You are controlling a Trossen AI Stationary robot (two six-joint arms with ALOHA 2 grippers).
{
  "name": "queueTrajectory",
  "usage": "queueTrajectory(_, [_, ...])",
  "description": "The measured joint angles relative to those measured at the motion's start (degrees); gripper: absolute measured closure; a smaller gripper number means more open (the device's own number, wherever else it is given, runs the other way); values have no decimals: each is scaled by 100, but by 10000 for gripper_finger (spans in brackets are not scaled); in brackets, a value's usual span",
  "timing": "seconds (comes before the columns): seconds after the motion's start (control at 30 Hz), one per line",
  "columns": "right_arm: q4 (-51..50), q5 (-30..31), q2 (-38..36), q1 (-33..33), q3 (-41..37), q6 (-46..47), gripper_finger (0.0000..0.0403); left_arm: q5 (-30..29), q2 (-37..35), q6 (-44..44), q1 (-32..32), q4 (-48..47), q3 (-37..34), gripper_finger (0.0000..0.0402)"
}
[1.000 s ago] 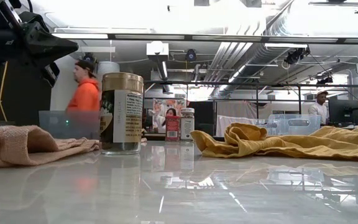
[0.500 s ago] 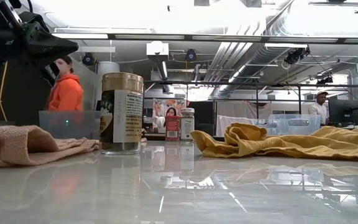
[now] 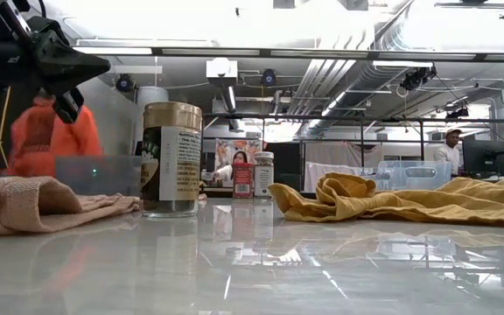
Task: Sort spices by type
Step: Put the middle gold seasoning bottle into the top black bin
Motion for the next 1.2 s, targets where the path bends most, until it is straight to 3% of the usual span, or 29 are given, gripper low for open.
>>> queueTrajectory(0.27, [3335, -1532, 405, -1821, -2, -2693, 98, -1, 0, 0, -1, 1, 0, 402])
queueTrajectory(0.37, [4502, -2131, 473, -2159, -2, -3143, 98, -1, 0, -1, -1, 2, 1, 401])
queueTrajectory(0.47, [5217, -2309, 471, -2379, -2, -3175, 98, -1, 0, -186, -2, 133, -1, 401])
queueTrajectory(0.63, [5633, -2334, 475, -2590, -2, -2944, 98, -90, -2, -1749, -4, 854, -1, 401])
queueTrajectory(0.87, [5640, -2381, 475, -2622, -4, -2896, 98, -793, 134, -2683, -4, 1593, 56, 395])
queueTrajectory(1.0, [5621, -2550, 475, -2621, -4, -3096, 98, -566, 672, -2109, -4, 1761, 651, 354])
queueTrajectory(1.2, [5476, -2762, 386, -2675, -9, -3452, 98, 460, 2264, -910, -7, 1140, 2241, 242])
